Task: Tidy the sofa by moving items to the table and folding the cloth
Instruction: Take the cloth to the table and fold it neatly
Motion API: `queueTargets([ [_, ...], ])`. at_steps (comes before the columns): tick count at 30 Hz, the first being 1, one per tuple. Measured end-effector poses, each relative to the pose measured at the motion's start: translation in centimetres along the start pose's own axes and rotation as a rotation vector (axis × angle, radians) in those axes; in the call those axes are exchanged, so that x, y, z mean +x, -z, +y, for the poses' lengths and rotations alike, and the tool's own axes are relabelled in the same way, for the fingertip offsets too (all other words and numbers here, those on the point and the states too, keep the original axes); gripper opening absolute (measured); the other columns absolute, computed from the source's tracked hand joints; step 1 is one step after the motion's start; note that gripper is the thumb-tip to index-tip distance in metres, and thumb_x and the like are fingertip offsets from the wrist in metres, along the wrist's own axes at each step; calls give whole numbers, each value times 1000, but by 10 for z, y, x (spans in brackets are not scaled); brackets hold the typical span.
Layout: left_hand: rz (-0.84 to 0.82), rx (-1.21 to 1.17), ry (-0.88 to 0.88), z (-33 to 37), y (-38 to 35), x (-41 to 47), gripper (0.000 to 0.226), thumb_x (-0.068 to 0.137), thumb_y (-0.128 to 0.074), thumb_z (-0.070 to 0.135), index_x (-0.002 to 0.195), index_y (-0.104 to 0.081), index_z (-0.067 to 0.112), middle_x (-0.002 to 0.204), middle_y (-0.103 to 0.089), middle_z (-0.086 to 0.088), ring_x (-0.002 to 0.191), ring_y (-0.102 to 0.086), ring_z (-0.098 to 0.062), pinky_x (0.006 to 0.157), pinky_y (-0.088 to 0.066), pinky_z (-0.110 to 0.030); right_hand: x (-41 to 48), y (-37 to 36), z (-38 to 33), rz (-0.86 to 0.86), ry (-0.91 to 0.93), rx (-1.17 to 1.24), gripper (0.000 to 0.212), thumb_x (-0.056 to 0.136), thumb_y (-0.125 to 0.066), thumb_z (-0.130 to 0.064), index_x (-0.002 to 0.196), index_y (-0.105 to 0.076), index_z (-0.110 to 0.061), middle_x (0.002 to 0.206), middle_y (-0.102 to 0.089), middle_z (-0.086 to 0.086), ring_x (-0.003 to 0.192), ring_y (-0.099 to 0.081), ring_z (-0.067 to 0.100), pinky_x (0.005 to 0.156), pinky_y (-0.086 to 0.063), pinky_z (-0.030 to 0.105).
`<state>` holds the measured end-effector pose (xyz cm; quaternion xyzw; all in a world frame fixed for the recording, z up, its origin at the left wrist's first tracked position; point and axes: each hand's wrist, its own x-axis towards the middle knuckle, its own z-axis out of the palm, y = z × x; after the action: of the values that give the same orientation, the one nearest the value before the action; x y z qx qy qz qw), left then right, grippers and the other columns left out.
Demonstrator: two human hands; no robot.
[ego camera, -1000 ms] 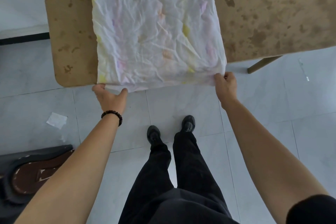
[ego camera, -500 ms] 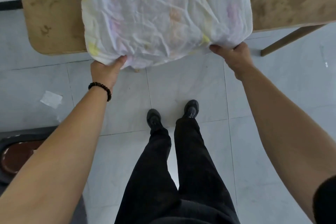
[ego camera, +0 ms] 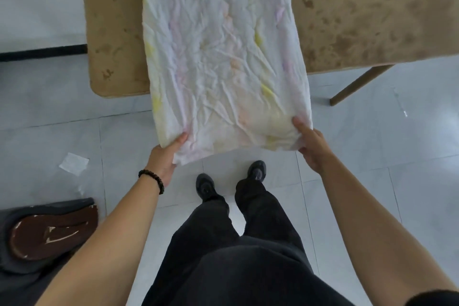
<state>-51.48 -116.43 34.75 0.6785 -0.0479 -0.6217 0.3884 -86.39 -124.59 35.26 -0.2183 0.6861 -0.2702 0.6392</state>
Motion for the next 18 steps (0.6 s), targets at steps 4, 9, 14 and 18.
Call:
queueTargets([
  [4, -154, -79, -56, 34, 6, -45, 42, 86, -67, 14, 127, -60, 14, 119, -69, -6, 108, -66, -26, 84, -56, -38, -50, -11, -35, -35, 79, 132, 46, 87, -72, -39, 122, -64, -10, 113, -74, 6, 103, -71, 26, 85, -59, 44],
  [9, -124, -115, -159, 75, 7, -77, 35, 85, -69, 12, 120, -65, 12, 108, -73, -8, 88, -72, -22, 63, -57, -31, -88, -24, -78, -86, 157, 250, 36, 94, -63, -35, 124, -65, -17, 117, -73, 5, 107, -70, 24, 87, -57, 41],
  [14, -139, -228, -39, 116, 2, -81, 31, 89, -61, 10, 118, -63, 0, 112, -70, -14, 100, -68, -28, 82, -56, -39, -94, -32, -106, -54, 162, 243, 38, 93, -66, -30, 127, -61, -14, 120, -71, 9, 110, -68, 28, 93, -55, 43],
  [18, -172, -206, 0, 149, -13, -76, 14, 91, -53, 8, 92, -65, 1, 88, -73, -13, 76, -71, -24, 60, -58, -33, -80, -38, -136, -5, 153, 270, 33, 92, -66, -23, 121, -64, -7, 116, -71, 10, 103, -69, 25, 79, -58, 36],
])
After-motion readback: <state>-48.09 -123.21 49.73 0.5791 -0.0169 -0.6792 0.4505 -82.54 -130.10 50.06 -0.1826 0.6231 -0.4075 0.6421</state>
